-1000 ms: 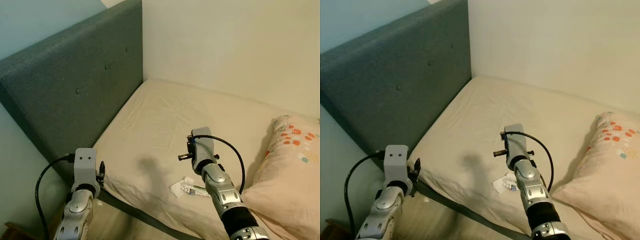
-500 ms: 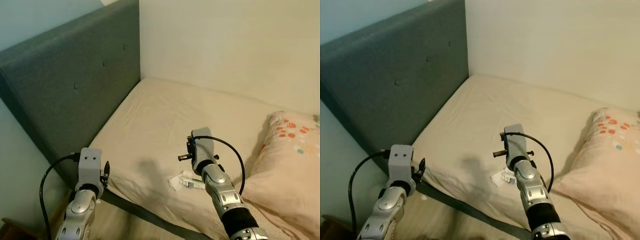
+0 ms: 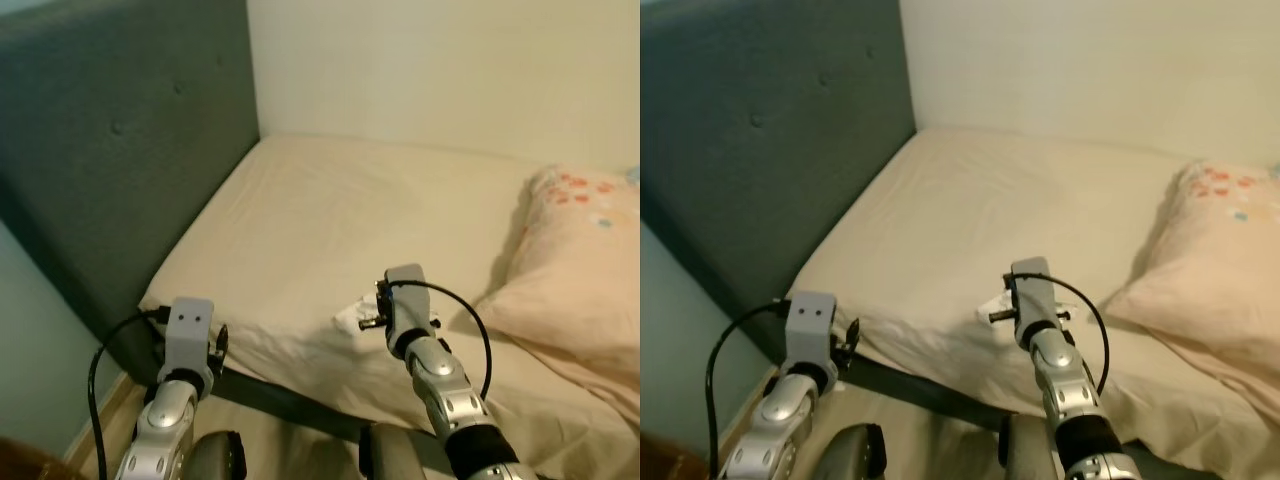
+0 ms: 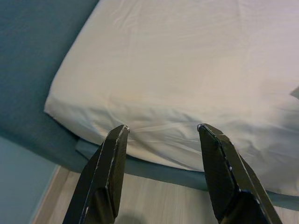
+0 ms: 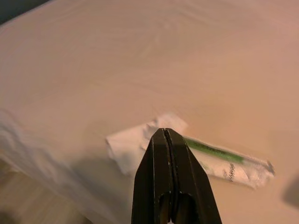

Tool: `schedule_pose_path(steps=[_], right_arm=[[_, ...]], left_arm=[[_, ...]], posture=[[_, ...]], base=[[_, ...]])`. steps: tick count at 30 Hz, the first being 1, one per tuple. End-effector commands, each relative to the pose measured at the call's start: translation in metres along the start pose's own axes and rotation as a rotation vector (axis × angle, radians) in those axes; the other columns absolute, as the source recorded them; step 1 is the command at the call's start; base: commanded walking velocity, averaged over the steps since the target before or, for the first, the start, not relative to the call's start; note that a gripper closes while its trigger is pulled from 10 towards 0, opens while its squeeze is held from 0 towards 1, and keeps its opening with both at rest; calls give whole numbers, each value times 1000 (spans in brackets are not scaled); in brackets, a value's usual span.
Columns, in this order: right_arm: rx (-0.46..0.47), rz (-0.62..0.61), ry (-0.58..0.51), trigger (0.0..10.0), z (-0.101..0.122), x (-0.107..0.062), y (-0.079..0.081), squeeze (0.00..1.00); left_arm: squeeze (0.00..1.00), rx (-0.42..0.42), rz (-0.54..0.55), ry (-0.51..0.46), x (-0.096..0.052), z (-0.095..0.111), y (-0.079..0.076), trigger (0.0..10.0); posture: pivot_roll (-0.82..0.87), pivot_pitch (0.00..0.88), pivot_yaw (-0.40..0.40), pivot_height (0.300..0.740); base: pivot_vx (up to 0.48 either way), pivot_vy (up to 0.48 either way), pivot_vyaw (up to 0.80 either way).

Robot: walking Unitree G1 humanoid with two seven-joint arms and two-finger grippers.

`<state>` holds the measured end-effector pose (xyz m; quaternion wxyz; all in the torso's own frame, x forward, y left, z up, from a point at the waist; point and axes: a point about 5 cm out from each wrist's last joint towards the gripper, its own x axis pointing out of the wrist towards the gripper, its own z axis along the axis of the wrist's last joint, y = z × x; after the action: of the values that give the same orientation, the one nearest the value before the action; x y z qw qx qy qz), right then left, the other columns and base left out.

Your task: Clean up the room

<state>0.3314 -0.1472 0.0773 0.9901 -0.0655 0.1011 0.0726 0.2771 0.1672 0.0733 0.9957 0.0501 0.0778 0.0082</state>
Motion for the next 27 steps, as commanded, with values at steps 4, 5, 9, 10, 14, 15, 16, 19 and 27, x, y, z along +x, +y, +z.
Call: schedule_pose_path(steps=[4, 5, 9, 10, 14, 15, 16, 19, 27], right_arm=[[7, -12, 4, 10000, -1, -2, -3, 0], [7, -12, 4, 10000, -1, -2, -3, 0], [5, -10, 1, 10000, 1, -1, -3, 0], [-10, 3, -1, 10000, 5, 0, -5, 0], [-81, 46, 41, 10000, 10, 6, -9, 0], [-95, 63, 56, 10000, 11, 8, -10, 0], [-102, 73, 63, 10000, 11, 8, -11, 0], [-141, 112, 88, 10000, 14, 11, -14, 0], [-226, 278, 158, 10000, 36, 24, -30, 0]], left_arm=[[0, 22, -17, 7, 2, -2, -2, 10000], [0, 22, -17, 7, 2, -2, -2, 10000], [0, 23, -22, 7, 2, -2, -3, 10000], [0, 22, -23, 8, 2, -2, -3, 10000], [0, 19, -14, 9, 0, -3, -2, 10000], [0, 20, -11, 9, -1, -3, -1, 10000], [0, 20, -9, 8, -2, -4, -1, 10000], [0, 19, -11, 4, -4, -4, 0, 10000], [0, 11, -35, -20, -13, -1, -2, 10000]], posture=[[-101, 100, -5, 590], [-101, 100, -5, 590], [-104, 101, -4, 586], [-109, 111, -11, 576], [-107, 128, -29, 571], [-107, 132, -31, 571], [-107, 132, -31, 571], [-105, 143, -39, 571], [-98, 174, -54, 543]], base=[[0, 0, 0], [0, 0, 0], [0, 0, 0], [0, 0, 0], [0, 0, 0], [0, 0, 0], [0, 0, 0], [0, 0, 0], [0, 0, 0]])
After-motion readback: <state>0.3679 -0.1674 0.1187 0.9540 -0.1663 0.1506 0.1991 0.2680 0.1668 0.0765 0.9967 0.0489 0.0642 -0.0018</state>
